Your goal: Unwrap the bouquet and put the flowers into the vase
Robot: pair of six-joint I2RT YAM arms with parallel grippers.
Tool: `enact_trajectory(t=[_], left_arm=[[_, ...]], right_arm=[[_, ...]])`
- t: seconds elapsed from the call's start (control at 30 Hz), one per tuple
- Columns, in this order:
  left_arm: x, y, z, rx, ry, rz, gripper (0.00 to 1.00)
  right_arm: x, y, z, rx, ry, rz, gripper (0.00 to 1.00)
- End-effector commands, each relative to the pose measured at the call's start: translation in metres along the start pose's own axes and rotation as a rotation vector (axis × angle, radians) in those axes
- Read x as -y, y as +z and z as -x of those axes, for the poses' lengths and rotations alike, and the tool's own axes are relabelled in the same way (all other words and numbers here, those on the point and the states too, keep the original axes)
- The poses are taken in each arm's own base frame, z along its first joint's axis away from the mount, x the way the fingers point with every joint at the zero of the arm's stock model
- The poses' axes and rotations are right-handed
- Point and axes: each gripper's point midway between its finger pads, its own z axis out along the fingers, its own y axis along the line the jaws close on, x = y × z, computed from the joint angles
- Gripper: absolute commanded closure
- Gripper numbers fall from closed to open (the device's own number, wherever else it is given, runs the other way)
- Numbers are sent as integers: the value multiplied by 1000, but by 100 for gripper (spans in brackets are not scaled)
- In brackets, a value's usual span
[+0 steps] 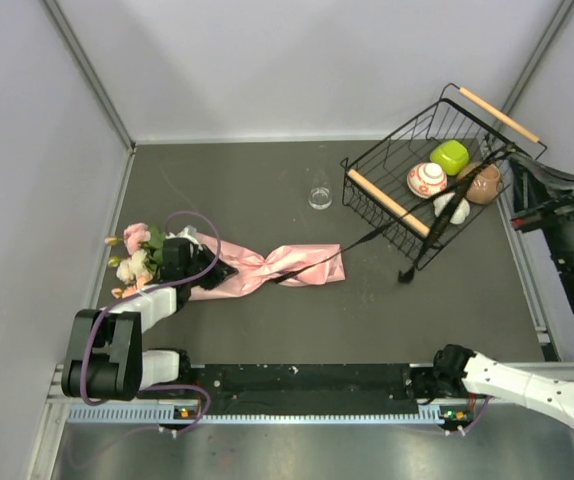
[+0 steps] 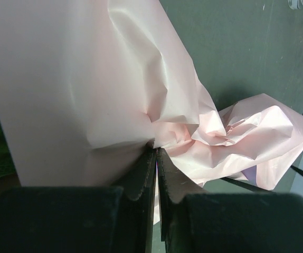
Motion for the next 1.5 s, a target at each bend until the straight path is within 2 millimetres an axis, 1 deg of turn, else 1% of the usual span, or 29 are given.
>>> enact_trajectory(t=[0.0, 0.03, 0.07, 0.23, 0.33, 0.43, 0.53, 0.63, 0.67, 0.73, 0.77, 0.8, 0.83, 0.87, 0.9, 0.93, 0.97, 1.0, 1.07, 1.1, 1.13, 1.2, 1.23, 1.3, 1.33, 1.37, 1.4, 1.43, 1.47], left_arm=[[-18, 0, -1, 1, 11, 74, 90], [-19, 0, -2, -2, 10, 74, 90], [-19, 0, -1, -1, 10, 76, 90], [-19, 0, -2, -2, 8, 74, 90], [-19, 0, -2, -3, 9, 75, 90], [-19, 1, -2, -6, 8, 74, 90], [-19, 2, -2, -9, 6, 73, 91], [-17, 1, -2, -5, 9, 67, 91], [-18, 1, -2, -6, 10, 68, 91], [-17, 0, -1, -2, 11, 68, 91], [-17, -1, -2, -3, 11, 67, 90], [-17, -1, -2, -3, 12, 65, 91], [-17, -1, -2, -3, 12, 65, 90], [-17, -1, -2, -3, 12, 65, 91], [-17, -1, -2, -4, 11, 64, 90], [-17, 0, -3, -6, 10, 66, 91], [-17, 0, -3, -8, 12, 63, 90], [-17, 1, -3, -12, 11, 63, 90], [-16, 1, -2, -9, 15, 60, 91], [-17, 1, -3, -12, 12, 63, 91], [-17, 1, -2, -9, 11, 64, 91], [-17, 1, -3, -9, 12, 62, 90], [-17, 1, -3, -9, 12, 62, 90], [-17, 1, -2, -6, 12, 59, 90], [-18, 1, -3, -7, 11, 62, 91], [-17, 1, -3, -7, 11, 60, 91], [-17, 1, -2, -5, 12, 58, 90], [-17, 0, -2, -3, 13, 58, 90], [-16, 0, -3, -7, 11, 56, 91]], right_arm=[[49, -26, 23, 23, -47, -139, 100], [56, -30, 24, 17, -50, -161, 100], [63, -36, 29, 24, -47, -177, 100], [103, -64, 42, 31, -76, -285, 100], [122, -78, 46, 27, -90, -342, 100], [130, -85, 44, 15, -95, -373, 100], [128, -84, 35, -10, -98, -377, 100], [116, -77, 16, -41, -88, -358, 100], [108, -73, 1, -73, -103, -343, 100], [96, -68, -20, -94, -54, -327, 100], [88, -67, -43, -130, -60, -317, 100], [82, -67, -57, -139, 7, -325, 100], [77, -67, -70, -150, 34, -315, 100], [64, -65, -100, -194, 28, -298, 100], [60, -68, -110, -188, 102, -291, 100], [55, -69, -122, -203, 130, -285, 100], [48, -71, -145, -240, 130, -284, 100], [48, -77, -151, -241, 187, -288, 100], [46, -83, -167, -260, 222, -287, 100], [47, -88, -171, -264, 251, -291, 100], [55, -96, -169, -242, 284, -311, 100], [63, -106, -174, -230, 338, -343, 100], [71, -116, -174, -212, 364, -358, 100], [82, -127, -179, -200, 405, -404, 100], [90, -137, -183, -207, 407, -421, 100], [91, -140, -187, -214, 428, -436, 100], [98, -147, -186, -198, 456, -447, 100], [100, -153, -192, -220, 442, -453, 100], [101, -156, -193, -222, 466, -455, 100]])
